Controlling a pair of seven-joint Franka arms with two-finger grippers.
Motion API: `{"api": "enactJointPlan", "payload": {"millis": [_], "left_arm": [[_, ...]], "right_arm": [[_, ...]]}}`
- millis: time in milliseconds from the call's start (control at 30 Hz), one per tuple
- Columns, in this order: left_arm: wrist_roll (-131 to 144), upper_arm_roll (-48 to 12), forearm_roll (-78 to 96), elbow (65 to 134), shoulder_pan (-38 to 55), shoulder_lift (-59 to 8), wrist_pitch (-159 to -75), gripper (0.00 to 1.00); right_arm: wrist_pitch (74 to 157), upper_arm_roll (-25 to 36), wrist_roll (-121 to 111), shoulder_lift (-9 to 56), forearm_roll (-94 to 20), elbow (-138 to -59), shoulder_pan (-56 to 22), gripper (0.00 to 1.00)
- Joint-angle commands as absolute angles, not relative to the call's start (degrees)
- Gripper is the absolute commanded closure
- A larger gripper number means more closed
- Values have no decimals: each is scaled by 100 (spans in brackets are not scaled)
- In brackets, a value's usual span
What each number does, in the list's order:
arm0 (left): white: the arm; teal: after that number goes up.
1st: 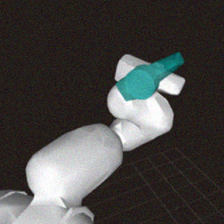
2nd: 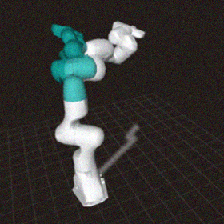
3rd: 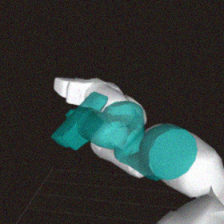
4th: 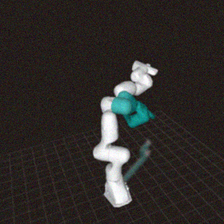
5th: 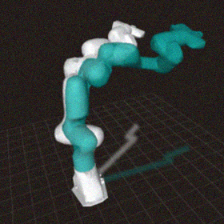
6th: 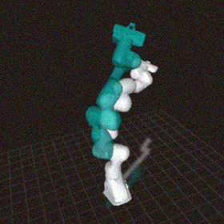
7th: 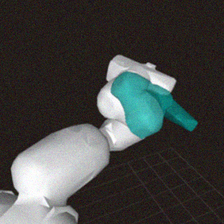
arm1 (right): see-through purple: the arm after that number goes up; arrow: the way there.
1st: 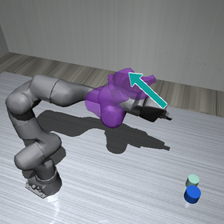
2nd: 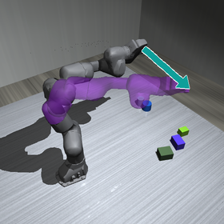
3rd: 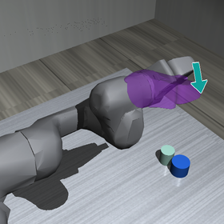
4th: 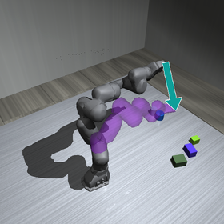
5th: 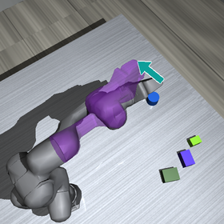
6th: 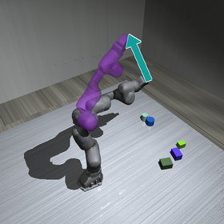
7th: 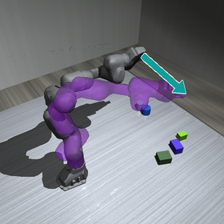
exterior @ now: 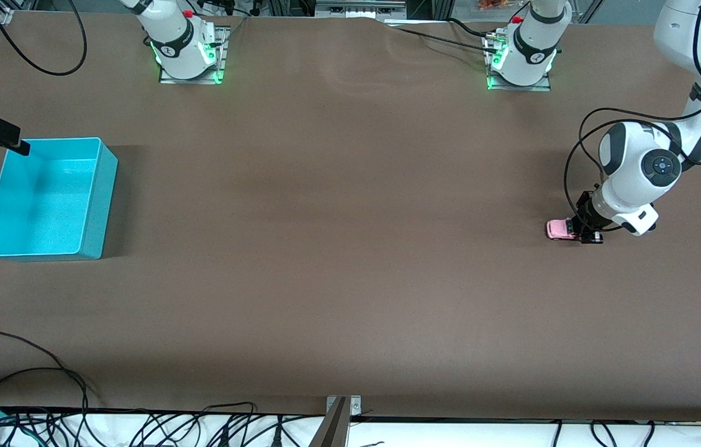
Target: Wind and store pink jeep toy
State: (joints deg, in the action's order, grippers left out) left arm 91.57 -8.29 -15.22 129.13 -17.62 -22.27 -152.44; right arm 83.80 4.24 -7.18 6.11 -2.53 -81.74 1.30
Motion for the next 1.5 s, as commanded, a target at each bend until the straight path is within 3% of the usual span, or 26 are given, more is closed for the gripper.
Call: {"api": "enactJointPlan", "payload": {"millis": [0, 33, 67, 200, 400, 934, 1468], "left_arm": [[9062, -817, -1802, 12902, -1916, -2716, -15539, 81], [9062, -817, -1810, 12902, -1916, -2716, -15539, 74], [9053, -817, -1819, 12894, -1916, -2716, -15539, 61], [9035, -817, -1828, 12850, -1916, -2698, -15530, 0], [9035, -844, -1819, 12420, -1881, -2584, -15101, 0], [8571, -1503, -1740, 10627, -1863, -2127, -12148, 0], [5873, -1696, -1230, 9844, -1898, -1529, -11172, 0]], "right_arm": [[8358, 422, -729, 606, -360, -8086, 132, 0], [8358, 422, -729, 606, -360, -8086, 132, 0], [8358, 422, -729, 606, -360, -8086, 132, 0], [8358, 431, -729, 606, -360, -8086, 132, 0], [8358, 413, -729, 606, -352, -8086, 132, 0], [8358, 422, -729, 606, -360, -8086, 132, 0], [8420, 431, -721, 606, -360, -8086, 141, 0]]}}
